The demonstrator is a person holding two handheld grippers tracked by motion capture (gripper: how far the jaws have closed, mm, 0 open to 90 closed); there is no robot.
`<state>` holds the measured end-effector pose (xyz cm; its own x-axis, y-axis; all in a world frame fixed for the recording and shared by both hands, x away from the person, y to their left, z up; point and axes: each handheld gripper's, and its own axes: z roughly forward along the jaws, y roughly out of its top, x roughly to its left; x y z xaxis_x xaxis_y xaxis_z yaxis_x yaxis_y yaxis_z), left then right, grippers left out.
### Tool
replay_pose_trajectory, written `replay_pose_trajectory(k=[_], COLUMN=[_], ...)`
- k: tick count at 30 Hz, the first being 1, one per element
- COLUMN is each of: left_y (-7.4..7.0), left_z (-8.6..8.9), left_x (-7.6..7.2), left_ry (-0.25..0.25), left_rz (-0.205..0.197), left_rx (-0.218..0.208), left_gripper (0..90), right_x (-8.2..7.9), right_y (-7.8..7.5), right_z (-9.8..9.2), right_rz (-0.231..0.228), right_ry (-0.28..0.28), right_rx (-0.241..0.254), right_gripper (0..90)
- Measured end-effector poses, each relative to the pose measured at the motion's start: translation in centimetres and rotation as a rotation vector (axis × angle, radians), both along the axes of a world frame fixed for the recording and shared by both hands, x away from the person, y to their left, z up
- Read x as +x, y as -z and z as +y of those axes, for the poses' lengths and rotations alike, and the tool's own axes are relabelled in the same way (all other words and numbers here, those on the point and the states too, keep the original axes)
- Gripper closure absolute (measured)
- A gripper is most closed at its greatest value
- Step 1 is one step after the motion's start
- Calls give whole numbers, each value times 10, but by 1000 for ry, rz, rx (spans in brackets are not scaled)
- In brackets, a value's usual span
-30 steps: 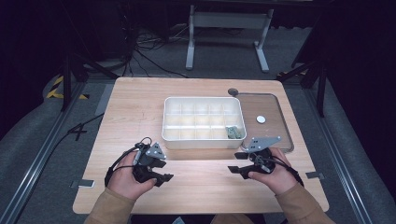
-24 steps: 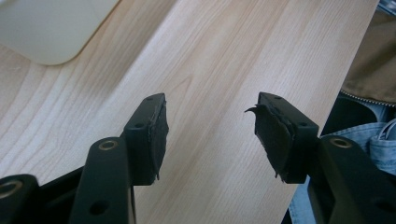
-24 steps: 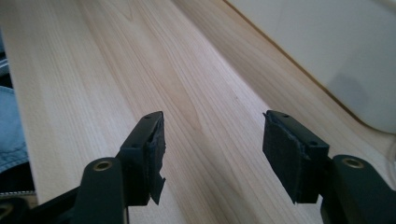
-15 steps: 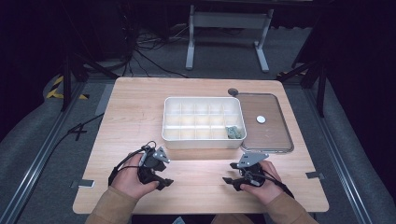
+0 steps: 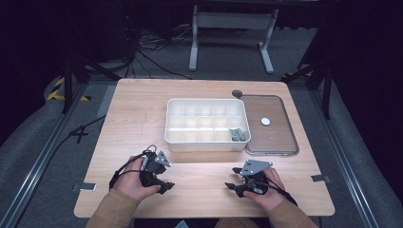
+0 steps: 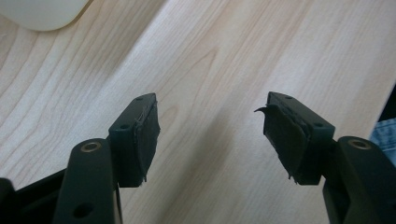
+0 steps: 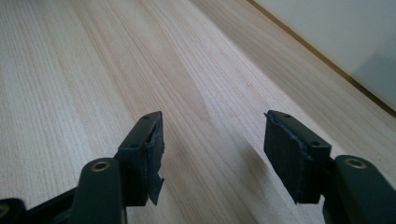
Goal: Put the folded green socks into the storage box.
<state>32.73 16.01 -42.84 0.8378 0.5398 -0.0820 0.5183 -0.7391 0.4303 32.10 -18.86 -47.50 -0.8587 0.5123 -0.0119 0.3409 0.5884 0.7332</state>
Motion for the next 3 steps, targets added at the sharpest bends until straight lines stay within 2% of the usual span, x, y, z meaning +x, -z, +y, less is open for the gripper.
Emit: replay_pose_trajectory(k=[1, 3], left_y=[2, 3], left_z=[0, 1], left_x=[0, 0], left_ry=[-10, -14], left_rz=[-2, -20], left_rx=[-18, -21], left_gripper=[355, 325], right_x=[1, 3], right_y=[-1, -2], right_z=[-1, -4], right_rz=[-1, 1], right_ry=[5, 13], right_rx=[4, 14], right_gripper=[386, 386])
